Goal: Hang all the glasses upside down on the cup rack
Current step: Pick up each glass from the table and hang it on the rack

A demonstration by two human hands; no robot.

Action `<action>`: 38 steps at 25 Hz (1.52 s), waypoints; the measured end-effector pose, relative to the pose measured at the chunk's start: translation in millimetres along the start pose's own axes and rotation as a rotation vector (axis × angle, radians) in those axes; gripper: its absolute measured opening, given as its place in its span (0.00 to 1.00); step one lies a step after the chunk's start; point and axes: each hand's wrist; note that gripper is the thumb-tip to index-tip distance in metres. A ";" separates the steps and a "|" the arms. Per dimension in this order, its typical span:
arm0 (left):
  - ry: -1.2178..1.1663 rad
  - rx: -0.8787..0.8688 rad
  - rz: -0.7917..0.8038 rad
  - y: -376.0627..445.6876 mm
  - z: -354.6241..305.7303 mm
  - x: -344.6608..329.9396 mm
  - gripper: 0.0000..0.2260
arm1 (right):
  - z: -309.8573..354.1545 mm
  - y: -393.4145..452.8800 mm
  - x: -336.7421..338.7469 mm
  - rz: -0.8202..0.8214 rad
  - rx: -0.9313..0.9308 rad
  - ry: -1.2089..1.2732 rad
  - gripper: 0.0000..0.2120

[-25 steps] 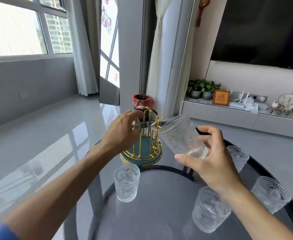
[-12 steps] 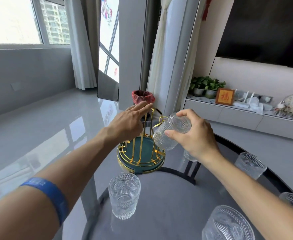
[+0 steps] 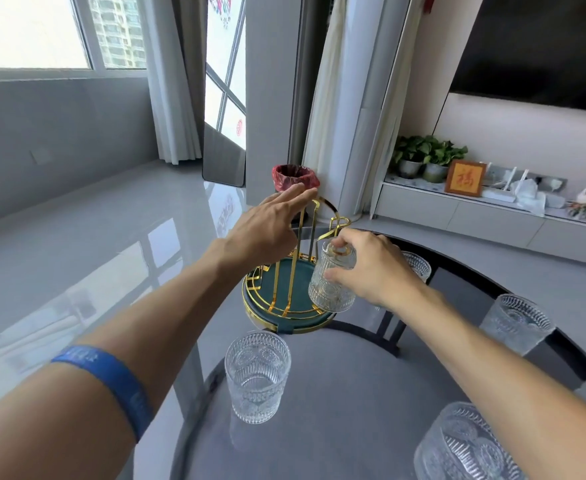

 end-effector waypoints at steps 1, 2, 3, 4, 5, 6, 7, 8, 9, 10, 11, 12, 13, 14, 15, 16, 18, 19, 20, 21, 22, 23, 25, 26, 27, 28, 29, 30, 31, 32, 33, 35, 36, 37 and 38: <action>-0.011 0.013 0.028 1.1 -1.7 1.0 0.39 | 0.5 -0.5 0.3 0.009 -0.002 -0.004 0.19; -0.016 0.036 0.064 1.4 -4.8 3.1 0.39 | 0.8 -1.2 0.5 0.019 -0.006 0.003 0.19; -0.016 0.069 0.082 0.0 -10.0 6.6 0.38 | 0.5 -2.3 1.9 0.030 -0.011 0.016 0.20; -0.021 0.107 0.062 -5.5 -17.1 10.4 0.37 | 0.3 -3.7 3.4 0.044 -0.012 0.021 0.20; -0.045 0.142 -0.001 -15.4 -26.0 13.5 0.35 | -0.1 -6.3 5.1 0.055 -0.010 0.010 0.21; -0.096 0.166 -0.089 -29.0 -36.8 15.3 0.32 | -1.3 -10.4 6.4 0.048 -0.008 -0.012 0.22; -0.165 0.183 -0.174 -47.7 -48.7 14.8 0.29 | -3.4 -16.6 5.7 0.012 -0.003 -0.018 0.22; -0.230 0.202 -0.229 -71.1 -60.8 11.6 0.27 | -5.0 -24.3 3.2 -0.043 0.005 0.013 0.22; -0.283 0.222 -0.244 -96.5 -72.0 6.3 0.28 | -6.0 -32.4 -0.3 -0.099 0.015 0.068 0.21; -0.306 0.243 -0.210 -120.7 -82.8 0.6 0.30 | -6.9 -41.8 -4.4 -0.141 0.025 0.124 0.20; -0.280 0.261 -0.130 -140.5 -91.2 -5.0 0.34 | -8.0 -52.4 -8.8 -0.168 0.037 0.166 0.18; -0.224 0.272 -0.024 -153.7 -96.3 -10.3 0.39 | -9.4 -62.4 -12.7 -0.191 0.050 0.193 0.17; -0.163 0.278 0.084 -161.1 -98.3 -15.5 0.43 | -10.9 -72.4 -16.0 -0.215 0.067 0.226 0.14; -0.114 0.278 0.163 -165.2 -99.3 -20.5 0.45 | -11.0 -82.8 -18.2 -0.243 0.078 0.278 0.12; -0.081 0.278 0.206 -167.1 -99.4 -24.7 0.46 | -10.0 -93.2 -19.7 -0.267 0.075 0.355 0.10; -0.058 0.289 0.216 -168.0 -99.0 -27.3 0.45 | -8.0 -102.8 -20.3 -0.278 0.052 0.435 0.08; -0.021 0.335 0.162 -168.6 -97.8 -30.6 0.39 | -3.4 -119.2 -23.3 -0.241 -0.039 0.536 0.09; -0.023 0.353 0.107 -168.9 -98.3 -31.8 0.37 | -2.5 -125.5 -26.5 -0.191 -0.113 0.566 0.08; -0.058 0.356 0.027 -169.4 -100.6 -32.1 0.35 | -2.4 -131.2 -28.7 -0.116 -0.210 0.599 0.06; -0.132 0.348 -0.080 -169.2 -102.8 -30.8 0.34 | -1.8 -135.4 -31.0 -0.006 -0.327 0.650 0.03; -0.228 0.339 -0.209 -168.5 -104.4 -28.5 0.33 | 1.0 -139.4 -31.9 0.134 -0.455 0.712 0.05; -0.326 0.325 -0.335 -167.3 -105.8 -26.1 0.32 | 3.9 -142.8 -32.6 0.293 -0.567 0.795 0.10; -0.448 0.246 -0.496 -165.4 -109.8 -22.4 0.31 | 12.7 -145.7 -32.1 0.564 -0.679 1.033 0.18; -0.460 0.182 -0.541 -165.3 -111.7 -22.7 0.32 | 18.7 -144.8 -30.7 0.644 -0.693 1.166 0.19; -0.456 0.129 -0.576 -165.0 -113.3 -24.0 0.32 | 24.3 -142.8 -29.4 0.683 -0.699 1.288 0.21; -0.455 0.103 -0.606 -164.7 -115.4 -24.7 0.32 | 28.7 -139.8 -28.7 0.682 -0.705 1.377 0.23; -0.469 0.104 -0.626 -163.7 -116.7 -23.9 0.31 | 33.3 -137.5 -27.5 0.650 -0.709 1.428 0.24; -0.504 0.110 -0.634 -161.9 -116.7 -22.7 0.29 | 36.4 -134.4 -27.1 0.593 -0.708 1.446 0.24; -0.574 0.112 -0.641 -159.6 -115.5 -21.2 0.26 | 38.6 -131.2 -26.3 0.518 -0.686 1.437 0.23; -0.675 0.124 -0.665 -157.4 -113.2 -19.1 0.21 | 40.1 -126.8 -24.4 0.426 -0.642 1.402 0.22; -0.798 0.165 -0.721 -155.0 -110.2 -16.5 0.17 | 41.8 -121.2 -20.6 0.319 -0.582 1.354 0.22; -0.963 0.355 -0.849 -150.9 -100.6 -12.9 0.15 | 46.5 -105.8 -8.1 0.098 -0.450 1.261 0.19; -0.968 0.469 -0.888 -149.4 -95.6 -12.4 0.15 | 49.9 -96.8 0.2 0.004 -0.371 1.208 0.18; -0.952 0.568 -0.910 -148.6 -90.9 -13.5 0.14 | 54.5 -87.2 7.4 -0.075 -0.282 1.136 0.19; -0.936 0.640 -0.921 -148.2 -87.5 -15.2 0.14 | 58.9 -77.2 12.5 -0.144 -0.186 1.036 0.19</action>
Point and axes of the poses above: each hand's wrist, its own y-axis towards the middle knuckle, its own x-axis out of the back of the hand, z = x × y, and after that the axes turned 15 degrees about -x, right-handed
